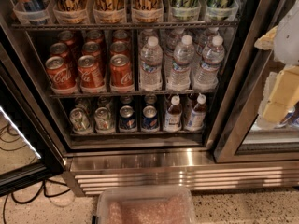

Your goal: Pick orange can from top shelf of fridge

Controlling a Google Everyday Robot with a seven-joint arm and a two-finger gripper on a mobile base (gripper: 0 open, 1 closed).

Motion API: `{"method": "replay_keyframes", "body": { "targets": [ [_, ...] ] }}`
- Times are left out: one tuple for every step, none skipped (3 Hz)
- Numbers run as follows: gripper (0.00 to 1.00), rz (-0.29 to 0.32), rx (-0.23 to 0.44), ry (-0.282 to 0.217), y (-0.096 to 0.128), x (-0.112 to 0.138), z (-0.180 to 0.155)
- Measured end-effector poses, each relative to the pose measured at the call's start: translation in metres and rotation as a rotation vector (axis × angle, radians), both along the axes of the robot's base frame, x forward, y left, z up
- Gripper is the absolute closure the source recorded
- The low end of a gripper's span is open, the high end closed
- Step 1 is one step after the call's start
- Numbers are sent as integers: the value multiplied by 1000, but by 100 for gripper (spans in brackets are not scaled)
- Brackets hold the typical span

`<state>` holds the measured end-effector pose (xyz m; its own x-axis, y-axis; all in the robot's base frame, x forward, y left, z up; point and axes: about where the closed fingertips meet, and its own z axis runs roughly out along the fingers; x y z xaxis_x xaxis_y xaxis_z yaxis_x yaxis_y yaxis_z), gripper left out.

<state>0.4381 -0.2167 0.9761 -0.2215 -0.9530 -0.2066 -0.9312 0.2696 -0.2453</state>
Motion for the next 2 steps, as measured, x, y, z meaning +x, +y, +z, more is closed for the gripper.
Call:
{"method": "replay_keyframes", "body": {
  "targets": [
    [0,0,0,0,0,0,0],
    [0,-8,47,-41,14,2,-2]
  ]
}}
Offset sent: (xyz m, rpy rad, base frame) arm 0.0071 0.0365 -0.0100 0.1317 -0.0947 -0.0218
